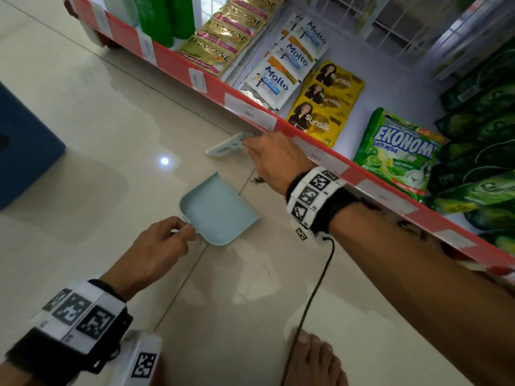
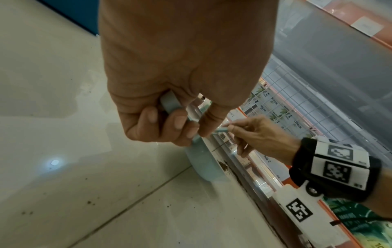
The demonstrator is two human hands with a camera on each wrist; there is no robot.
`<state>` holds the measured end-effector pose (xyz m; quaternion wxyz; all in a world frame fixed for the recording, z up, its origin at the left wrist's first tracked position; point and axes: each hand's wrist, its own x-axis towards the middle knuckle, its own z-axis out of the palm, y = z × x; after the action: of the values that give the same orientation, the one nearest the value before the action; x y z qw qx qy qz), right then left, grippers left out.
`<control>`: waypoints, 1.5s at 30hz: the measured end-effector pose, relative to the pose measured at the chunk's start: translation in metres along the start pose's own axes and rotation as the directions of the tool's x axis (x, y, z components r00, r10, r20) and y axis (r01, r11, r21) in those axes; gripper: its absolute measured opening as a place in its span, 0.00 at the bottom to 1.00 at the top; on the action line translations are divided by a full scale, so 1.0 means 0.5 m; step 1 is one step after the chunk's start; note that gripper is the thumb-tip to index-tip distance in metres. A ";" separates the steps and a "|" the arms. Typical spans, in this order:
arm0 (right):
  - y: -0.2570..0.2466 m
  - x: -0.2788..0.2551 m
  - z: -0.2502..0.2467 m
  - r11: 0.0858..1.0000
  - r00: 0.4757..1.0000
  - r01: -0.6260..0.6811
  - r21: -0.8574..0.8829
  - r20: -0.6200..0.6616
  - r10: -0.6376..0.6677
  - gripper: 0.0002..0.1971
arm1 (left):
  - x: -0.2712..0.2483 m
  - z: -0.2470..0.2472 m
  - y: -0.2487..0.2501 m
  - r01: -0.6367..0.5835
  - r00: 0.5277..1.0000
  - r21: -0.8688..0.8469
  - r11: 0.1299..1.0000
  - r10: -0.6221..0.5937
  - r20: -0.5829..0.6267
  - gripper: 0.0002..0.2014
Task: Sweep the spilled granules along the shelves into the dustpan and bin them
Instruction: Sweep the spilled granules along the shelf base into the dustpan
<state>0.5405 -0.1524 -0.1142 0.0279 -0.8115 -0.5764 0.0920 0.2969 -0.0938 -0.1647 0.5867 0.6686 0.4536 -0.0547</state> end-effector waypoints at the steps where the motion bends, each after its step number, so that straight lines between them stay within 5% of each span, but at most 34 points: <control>1: 0.005 -0.009 0.002 1.000 0.999 -0.019 -0.015 0.046 0.020 0.11 | -0.002 0.001 -0.002 -0.001 1.000 0.004 1.000 0.001 -0.003 0.14; 7: 0.040 -0.095 -0.029 0.994 0.989 -0.051 -0.094 0.134 0.064 0.12 | -0.009 -0.011 -0.011 -0.007 1.000 0.012 1.000 0.007 -0.025 0.14; 13: 0.006 -0.006 -0.030 0.996 1.000 0.018 -0.092 -0.004 -0.018 0.11 | 0.002 -0.001 0.003 0.008 1.000 -0.001 1.000 -0.008 -0.007 0.12; 18: 0.035 -0.036 -0.012 0.992 0.987 -0.085 -0.094 0.128 0.096 0.12 | -0.004 -0.004 -0.004 0.009 1.000 -0.007 1.000 -0.009 -0.009 0.13; 22: 0.060 -0.085 -0.045 0.987 0.979 -0.044 -0.156 0.190 0.074 0.11 | -0.005 -0.011 -0.015 0.022 0.999 0.007 1.000 -0.022 -0.026 0.13; 28: 0.025 -0.028 -0.041 0.995 1.000 -0.019 -0.099 -0.011 0.018 0.13 | 0.004 -0.001 -0.009 0.021 1.000 0.028 0.999 -0.021 -0.003 0.12; 37: 0.115 -0.148 -0.003 0.999 0.987 0.041 -0.033 0.158 -0.035 0.13 | -0.014 -0.009 -0.017 0.010 1.000 0.048 0.999 -0.009 -0.007 0.12; 41: 0.151 -0.218 -0.026 1.000 0.993 0.026 -0.014 0.114 -0.025 0.14 | -0.016 -0.005 -0.012 0.015 1.000 0.069 0.998 -0.014 -0.016 0.11; 45: 0.139 -0.186 -0.034 0.998 0.996 0.061 -0.003 -0.059 -0.061 0.14 | -0.011 0.014 0.005 0.001 1.000 0.074 0.997 -0.002 0.008 0.11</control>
<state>0.5784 -0.2622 -0.0973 0.0474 -0.7958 -0.6000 0.0670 0.2986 -0.1023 -0.1616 0.5632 0.6895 0.4493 -0.0747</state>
